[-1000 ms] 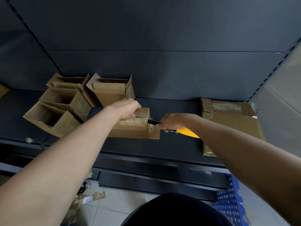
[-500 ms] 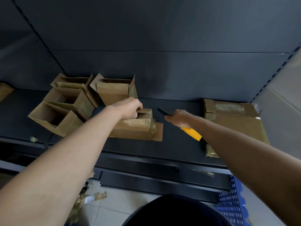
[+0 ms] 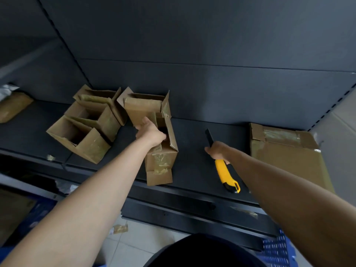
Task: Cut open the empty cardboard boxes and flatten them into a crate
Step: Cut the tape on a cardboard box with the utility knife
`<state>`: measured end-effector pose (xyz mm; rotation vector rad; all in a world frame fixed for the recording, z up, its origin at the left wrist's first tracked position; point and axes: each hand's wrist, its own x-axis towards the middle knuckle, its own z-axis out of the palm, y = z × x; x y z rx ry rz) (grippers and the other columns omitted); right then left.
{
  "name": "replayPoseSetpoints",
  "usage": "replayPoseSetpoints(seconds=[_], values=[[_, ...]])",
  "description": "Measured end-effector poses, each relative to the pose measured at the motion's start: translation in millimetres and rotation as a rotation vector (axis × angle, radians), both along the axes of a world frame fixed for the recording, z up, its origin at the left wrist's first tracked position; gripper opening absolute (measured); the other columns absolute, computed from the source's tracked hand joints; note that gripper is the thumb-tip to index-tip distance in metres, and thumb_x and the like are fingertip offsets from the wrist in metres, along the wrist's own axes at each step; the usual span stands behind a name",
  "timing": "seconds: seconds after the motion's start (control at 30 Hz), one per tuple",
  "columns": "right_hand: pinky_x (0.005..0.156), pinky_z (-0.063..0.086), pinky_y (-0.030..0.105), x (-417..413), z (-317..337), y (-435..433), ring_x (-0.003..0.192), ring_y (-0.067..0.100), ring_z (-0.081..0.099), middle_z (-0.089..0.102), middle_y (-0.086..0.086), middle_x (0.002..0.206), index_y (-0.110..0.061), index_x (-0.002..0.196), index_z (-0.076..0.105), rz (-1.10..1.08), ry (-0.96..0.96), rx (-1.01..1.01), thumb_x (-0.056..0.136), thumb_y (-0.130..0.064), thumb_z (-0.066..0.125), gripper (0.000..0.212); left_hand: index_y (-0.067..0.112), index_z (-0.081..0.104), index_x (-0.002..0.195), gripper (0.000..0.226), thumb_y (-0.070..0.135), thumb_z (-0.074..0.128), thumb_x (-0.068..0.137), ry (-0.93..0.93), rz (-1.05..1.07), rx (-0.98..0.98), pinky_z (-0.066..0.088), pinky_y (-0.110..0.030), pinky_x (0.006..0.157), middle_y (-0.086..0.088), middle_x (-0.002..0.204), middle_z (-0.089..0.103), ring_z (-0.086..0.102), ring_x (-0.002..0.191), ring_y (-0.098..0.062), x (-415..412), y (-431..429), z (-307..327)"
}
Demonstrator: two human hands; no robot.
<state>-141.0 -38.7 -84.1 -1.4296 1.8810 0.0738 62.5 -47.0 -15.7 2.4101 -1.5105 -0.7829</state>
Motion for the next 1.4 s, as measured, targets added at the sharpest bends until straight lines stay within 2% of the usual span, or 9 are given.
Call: replayPoseSetpoints(seconds=[0.37, 0.5, 0.57, 0.67, 0.83, 0.93, 1.07, 1.27, 1.4], values=[[0.103, 0.033, 0.042, 26, -27, -22, 0.127, 0.033, 0.036, 0.043, 0.016, 0.137, -0.005, 0.134, 0.043, -0.106, 0.2, -0.205, 0.093, -0.053, 0.046, 0.064, 0.018, 0.02, 0.147, 0.066, 0.007, 0.052, 0.091, 0.062, -0.004, -0.147, 0.047, -0.032, 0.072, -0.011, 0.137, 0.044, 0.054, 0.109, -0.028, 12, 11, 1], [0.095, 0.043, 0.04, 50, 25, -44, 0.116, 0.034, 0.051, 0.055, 0.017, 0.126, -0.006, 0.124, 0.054, -0.235, -0.225, -0.339, 0.086, -0.073, 0.027, 0.082, 0.018, 0.035, 0.137, 0.053, 0.007, 0.054, 0.09, 0.02, -0.051, -0.194, 0.045, -0.031, 0.061, -0.009, 0.126, 0.051, 0.055, 0.092, -0.024, 11, 12, 4], [0.084, 0.045, 0.034, 65, 58, -51, 0.113, 0.03, 0.055, 0.056, 0.013, 0.128, -0.007, 0.131, 0.049, -0.273, -0.463, -0.33, 0.079, -0.076, 0.041, 0.087, 0.019, 0.038, 0.135, 0.05, 0.007, 0.055, 0.089, 0.012, -0.066, -0.213, 0.042, -0.029, 0.056, -0.009, 0.124, 0.053, 0.055, 0.088, -0.022, 9, 11, 5], [0.078, 0.048, 0.038, 79, 88, -49, 0.116, 0.031, 0.051, 0.045, 0.011, 0.137, -0.011, 0.141, 0.033, -0.126, -0.414, -0.169, 0.079, -0.045, 0.067, 0.079, 0.019, 0.042, 0.134, 0.048, 0.007, 0.056, 0.089, 0.047, -0.09, -0.25, 0.044, -0.029, 0.059, -0.009, 0.123, 0.055, 0.051, 0.085, -0.019, 8, 7, 9], [0.079, 0.058, 0.042, 73, 99, -43, 0.072, 0.029, 0.064, 0.061, 0.021, 0.094, 0.004, 0.111, 0.057, -0.121, -0.382, -0.066, 0.084, -0.001, 0.049, 0.028, 0.023, 0.029, 0.121, 0.047, 0.0, 0.054, 0.089, 0.035, -0.183, -0.313, 0.035, -0.024, 0.045, -0.006, 0.098, 0.053, 0.049, 0.063, -0.014, 14, 10, 16], [0.078, 0.059, 0.039, 72, 107, -39, 0.058, 0.022, 0.06, 0.057, 0.013, 0.071, 0.0, 0.089, 0.055, -0.117, -0.359, -0.138, 0.087, 0.001, 0.047, 0.008, 0.024, 0.029, 0.125, 0.054, -0.006, 0.052, 0.086, -0.213, -0.439, -0.388, 0.036, -0.026, 0.046, -0.013, 0.122, 0.041, 0.051, 0.068, -0.021, 14, 16, 21], [0.063, 0.06, 0.035, 77, 117, -35, 0.071, 0.029, 0.067, 0.058, 0.015, 0.078, -0.003, 0.082, 0.052, -0.085, -0.337, -0.236, 0.086, 0.004, 0.047, 0.01, 0.015, 0.046, 0.127, 0.052, -0.008, 0.056, 0.082, -0.485, -0.56, -0.419, 0.047, -0.037, 0.077, -0.012, 0.141, 0.019, 0.04, 0.113, -0.034, 10, 8, 26], [0.042, 0.039, 0.021, 77, 134, -24, 0.066, 0.018, 0.055, 0.056, 0.01, 0.089, -0.008, 0.099, 0.048, 0.144, -0.201, -0.415, 0.082, 0.0, 0.048, 0.019, 0.01, 0.04, 0.126, 0.051, 0.014, 0.067, 0.084, -0.506, -0.445, -0.54, 0.049, -0.038, 0.075, -0.016, 0.134, 0.03, 0.048, 0.11, -0.033, 15, -7, 32], [0.049, 0.038, 0.018, 71, 140, -19, 0.074, 0.015, 0.054, 0.055, 0.002, 0.088, -0.014, 0.116, 0.055, 0.175, -0.238, -0.466, 0.084, 0.0, 0.053, 0.036, 0.012, 0.058, 0.097, 0.013, 0.023, 0.051, 0.094, -0.279, -0.397, -0.661, 0.043, -0.035, 0.067, -0.01, 0.106, 0.056, 0.058, 0.093, -0.028, 18, -12, 37]])
